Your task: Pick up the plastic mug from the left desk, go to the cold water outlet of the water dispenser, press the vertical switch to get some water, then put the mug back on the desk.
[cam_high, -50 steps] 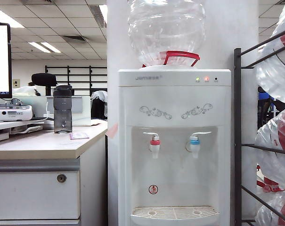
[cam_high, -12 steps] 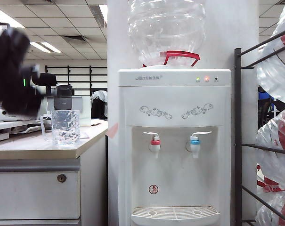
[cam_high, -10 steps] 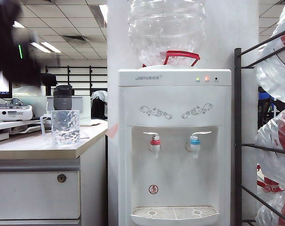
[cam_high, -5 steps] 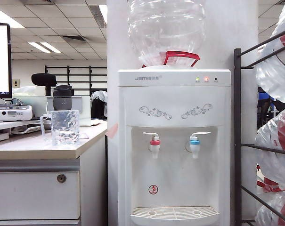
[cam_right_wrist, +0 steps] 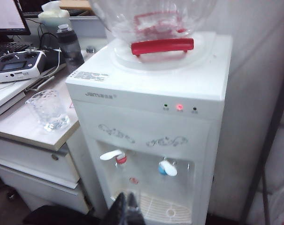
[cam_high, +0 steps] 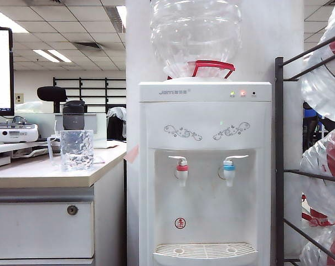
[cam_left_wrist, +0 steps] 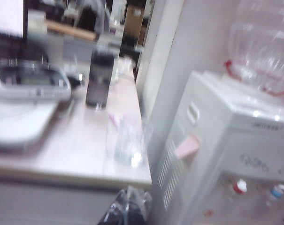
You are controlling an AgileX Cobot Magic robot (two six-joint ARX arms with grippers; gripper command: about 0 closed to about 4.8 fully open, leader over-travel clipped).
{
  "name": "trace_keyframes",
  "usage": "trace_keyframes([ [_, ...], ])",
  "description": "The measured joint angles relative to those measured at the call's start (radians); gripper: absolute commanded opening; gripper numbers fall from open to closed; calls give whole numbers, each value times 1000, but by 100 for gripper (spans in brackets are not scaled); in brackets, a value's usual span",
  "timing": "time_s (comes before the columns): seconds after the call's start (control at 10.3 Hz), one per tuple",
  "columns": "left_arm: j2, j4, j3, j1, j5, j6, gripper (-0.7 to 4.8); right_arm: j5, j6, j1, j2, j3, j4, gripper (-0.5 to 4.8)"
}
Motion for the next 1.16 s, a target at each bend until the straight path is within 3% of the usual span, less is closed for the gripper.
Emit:
trace_keyframes([
  [0.19,-43,-90,-7,0,1,-90,-6,51,-30,0,-143,-193,160,-5],
  [0.39,-44,-58,-40,0,77,101,-6,90,-30,0,-375,-442,164,-5],
  [0.48,-44,-18,-85,0,108,118,-6,92,-30,0,-409,-476,162,-5],
  [0.58,-44,85,-190,0,79,128,-6,128,-30,0,-548,-575,163,-5],
  [0.87,-43,173,-290,0,57,129,-6,126,-30,0,-638,-595,111,-5],
  [1.16,-44,202,-290,0,48,131,-6,126,-30,0,-638,-595,110,-5],
])
